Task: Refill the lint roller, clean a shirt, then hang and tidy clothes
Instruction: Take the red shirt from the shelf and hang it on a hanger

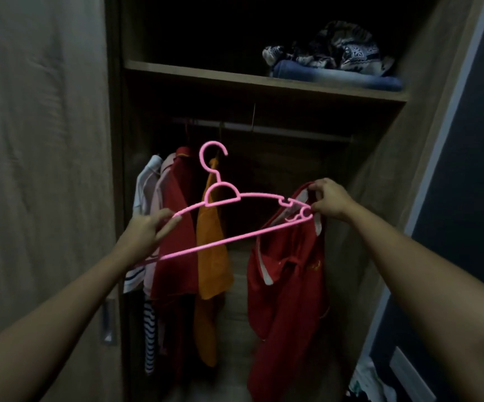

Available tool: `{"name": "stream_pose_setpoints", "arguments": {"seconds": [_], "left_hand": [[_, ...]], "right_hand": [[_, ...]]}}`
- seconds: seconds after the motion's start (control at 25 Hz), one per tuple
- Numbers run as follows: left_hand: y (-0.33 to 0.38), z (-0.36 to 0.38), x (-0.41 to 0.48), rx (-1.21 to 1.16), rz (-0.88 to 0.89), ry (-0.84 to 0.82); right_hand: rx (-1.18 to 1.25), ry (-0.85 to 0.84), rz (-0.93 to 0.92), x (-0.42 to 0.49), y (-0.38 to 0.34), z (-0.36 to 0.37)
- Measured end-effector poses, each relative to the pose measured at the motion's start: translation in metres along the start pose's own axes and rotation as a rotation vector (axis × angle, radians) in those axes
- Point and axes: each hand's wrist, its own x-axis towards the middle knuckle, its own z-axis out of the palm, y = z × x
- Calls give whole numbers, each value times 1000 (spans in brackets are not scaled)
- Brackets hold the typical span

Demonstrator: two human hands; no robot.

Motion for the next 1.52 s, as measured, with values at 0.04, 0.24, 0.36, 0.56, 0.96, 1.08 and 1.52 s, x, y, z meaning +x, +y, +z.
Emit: {"name": "stream_pose_setpoints", "arguments": {"seconds": [0.04,0.24,0.36,0.56,0.96,1.08,1.52], "left_hand": [[1,2,0,3,50,-10],[24,33,1,-50,144,-39],[25,43,-7,-110,74,35],[39,35,-11,-17,69,147],[121,102,-86,-70,-128,-199],[108,117,-83,-310,-349,-508],[21,55,-30,-629,-458,-578]], "right_hand": [[-6,-22,-54,-1,-11,1],[-95,-82,-356,-10,-64,15],[-163,13,-413,-17,-71,14],[-197,207,-478,-25,-69,18],[-151,496,-521,-24,-75,-3],[-94,519,-462,-26,-67,-16],[-141,388,-366,-48,12,10]]}}
